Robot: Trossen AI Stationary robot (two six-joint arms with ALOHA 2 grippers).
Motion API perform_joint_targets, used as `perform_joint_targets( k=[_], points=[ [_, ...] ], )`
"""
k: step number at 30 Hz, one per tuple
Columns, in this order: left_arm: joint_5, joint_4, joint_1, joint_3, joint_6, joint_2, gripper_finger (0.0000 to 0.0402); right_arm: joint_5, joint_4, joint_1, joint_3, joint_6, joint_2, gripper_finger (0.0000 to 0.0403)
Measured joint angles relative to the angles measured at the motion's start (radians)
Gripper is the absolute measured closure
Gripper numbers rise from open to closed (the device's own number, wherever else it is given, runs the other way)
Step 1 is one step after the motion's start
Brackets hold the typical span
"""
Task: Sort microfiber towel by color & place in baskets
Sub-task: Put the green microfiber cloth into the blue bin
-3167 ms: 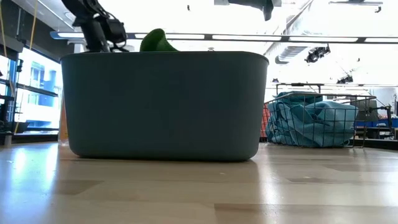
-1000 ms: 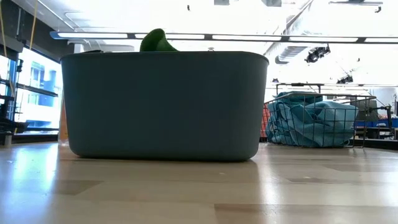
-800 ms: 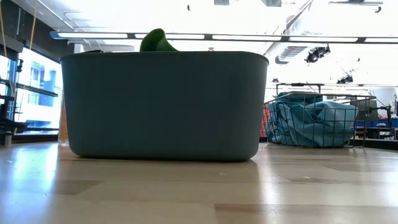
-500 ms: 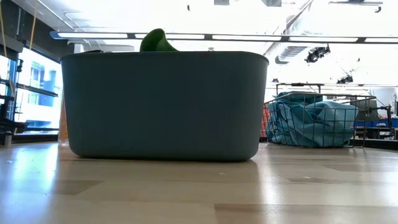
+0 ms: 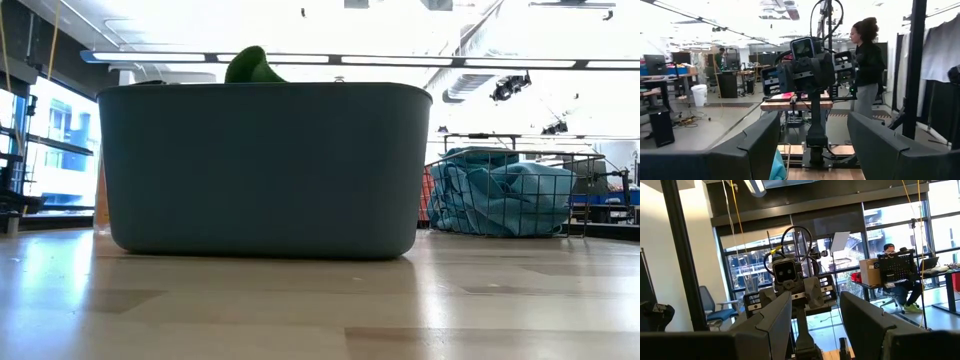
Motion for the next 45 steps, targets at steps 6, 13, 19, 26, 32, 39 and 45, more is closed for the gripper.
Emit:
perform_joint_targets(
  k=[6,13,19,26,32,39,45],
  points=[
    [-0.147,-0.005,0.012,0.002,-0.186,0.019,0.0178,0.001,-0.005,0.000,0.000,-0.010,0.000,0.0235],
    [-0.153,-0.288,0.102,0.198,-0.209,0.119,0.0178,0.002,-0.005,-0.006,0.000,-0.029,0.000,0.0235],
    [-0.097,-0.604,0.217,0.427,-0.210,0.264,0.0178,0.003,-0.008,-0.006,0.000,-0.027,0.000,0.0235],
    [-0.084,-0.903,0.327,0.638,-0.308,0.444,0.0178,0.003,-0.013,-0.006,0.000,-0.026,0.000,0.0235],
    [-0.051,-1.047,0.396,0.684,-0.360,0.576,0.0178,0.003,-0.015,-0.006,0.000,-0.026,0.000,0.0235],
    [0.041,-1.140,0.425,0.685,-0.487,0.744,0.0178,0.003,-0.015,-0.006,0.000,-0.026,0.000,0.0235],
    [0.075,-1.118,0.425,0.684,-0.488,0.874,0.0178,0.003,-0.016,-0.006,0.000,-0.014,0.000,0.0235]
  ],
)
